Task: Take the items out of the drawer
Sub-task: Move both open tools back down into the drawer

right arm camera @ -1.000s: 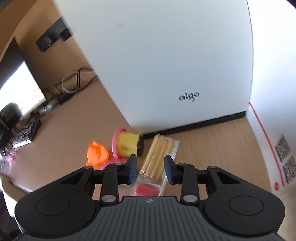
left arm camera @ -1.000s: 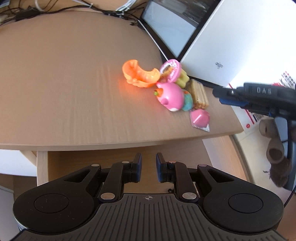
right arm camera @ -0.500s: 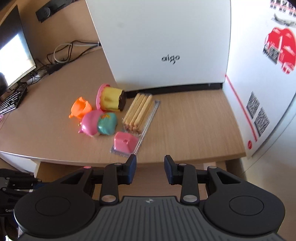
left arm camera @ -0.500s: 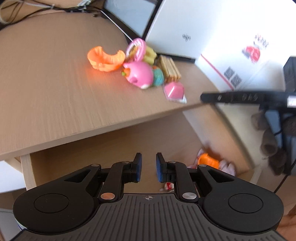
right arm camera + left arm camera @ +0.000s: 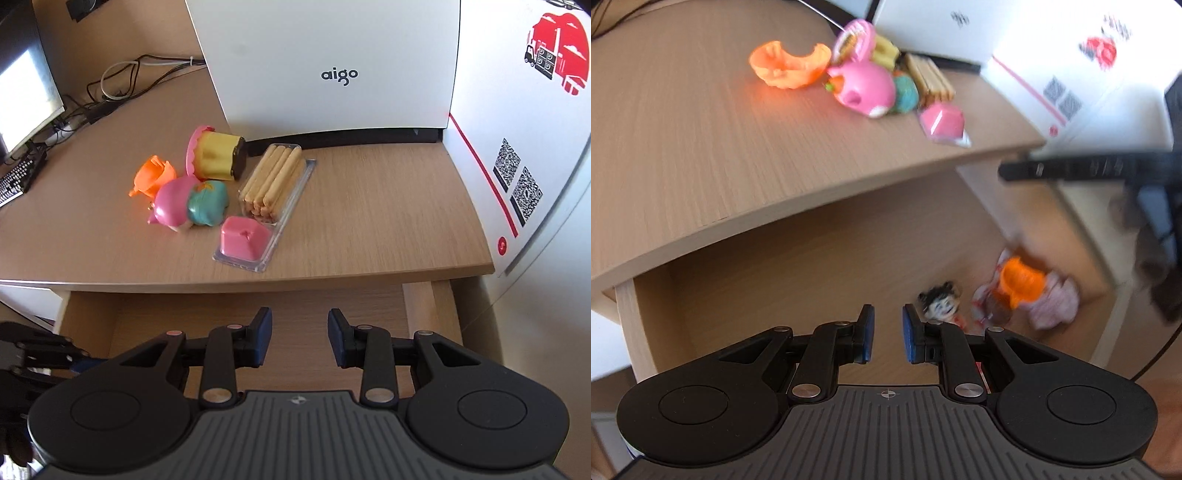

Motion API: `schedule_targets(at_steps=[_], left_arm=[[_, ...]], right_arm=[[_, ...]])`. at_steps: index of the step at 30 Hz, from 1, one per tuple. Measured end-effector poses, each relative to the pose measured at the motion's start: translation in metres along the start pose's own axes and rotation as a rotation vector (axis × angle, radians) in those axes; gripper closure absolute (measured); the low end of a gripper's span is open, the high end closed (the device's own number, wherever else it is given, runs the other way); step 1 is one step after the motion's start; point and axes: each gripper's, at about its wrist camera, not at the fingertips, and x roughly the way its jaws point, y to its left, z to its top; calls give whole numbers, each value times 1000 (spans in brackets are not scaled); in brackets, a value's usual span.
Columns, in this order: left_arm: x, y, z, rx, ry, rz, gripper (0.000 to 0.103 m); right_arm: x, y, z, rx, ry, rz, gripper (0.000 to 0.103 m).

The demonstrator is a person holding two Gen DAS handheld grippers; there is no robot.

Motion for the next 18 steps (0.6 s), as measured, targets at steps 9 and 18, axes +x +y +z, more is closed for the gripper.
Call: schedule_targets(at_steps=[9,18], left_arm=[[13,-2,-24,149,180,-4,85],[16,-5,-40,165,224,-18,85]], right_arm=[[7,-2,-5,-4,47,0,70],[22,6,-34,-44,148,-7,70]])
